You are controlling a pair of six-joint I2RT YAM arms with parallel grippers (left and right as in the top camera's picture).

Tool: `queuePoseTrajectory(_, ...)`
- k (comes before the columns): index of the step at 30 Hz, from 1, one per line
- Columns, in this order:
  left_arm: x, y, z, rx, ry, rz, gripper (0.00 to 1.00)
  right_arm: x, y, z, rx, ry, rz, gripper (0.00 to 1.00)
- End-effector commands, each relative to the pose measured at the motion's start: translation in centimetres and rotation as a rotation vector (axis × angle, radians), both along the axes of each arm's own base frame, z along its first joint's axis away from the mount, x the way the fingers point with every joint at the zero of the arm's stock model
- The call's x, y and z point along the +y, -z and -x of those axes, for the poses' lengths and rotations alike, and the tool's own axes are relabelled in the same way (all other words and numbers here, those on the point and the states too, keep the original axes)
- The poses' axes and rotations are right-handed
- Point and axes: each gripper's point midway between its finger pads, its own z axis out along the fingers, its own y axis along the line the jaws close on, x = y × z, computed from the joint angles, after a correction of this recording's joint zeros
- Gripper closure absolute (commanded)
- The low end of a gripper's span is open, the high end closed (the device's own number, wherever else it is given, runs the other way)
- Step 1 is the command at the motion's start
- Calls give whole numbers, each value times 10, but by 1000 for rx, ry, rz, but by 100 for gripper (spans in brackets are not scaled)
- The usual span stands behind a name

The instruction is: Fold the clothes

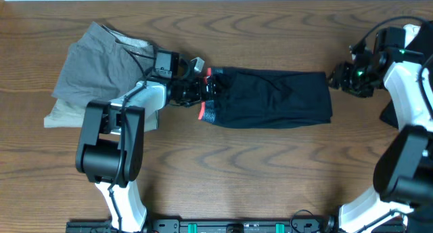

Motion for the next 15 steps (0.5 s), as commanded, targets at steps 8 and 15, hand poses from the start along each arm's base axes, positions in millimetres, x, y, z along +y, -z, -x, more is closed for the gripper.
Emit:
queuePoseTrajectory(8,-16,22,7,3,38,-30,75,33,-22,-8,-74,-99,-19,45)
queuePoseTrajectory(15,-7,-18,2,-21,35,79,94,33,-22,-9,-75,-99,-18,46)
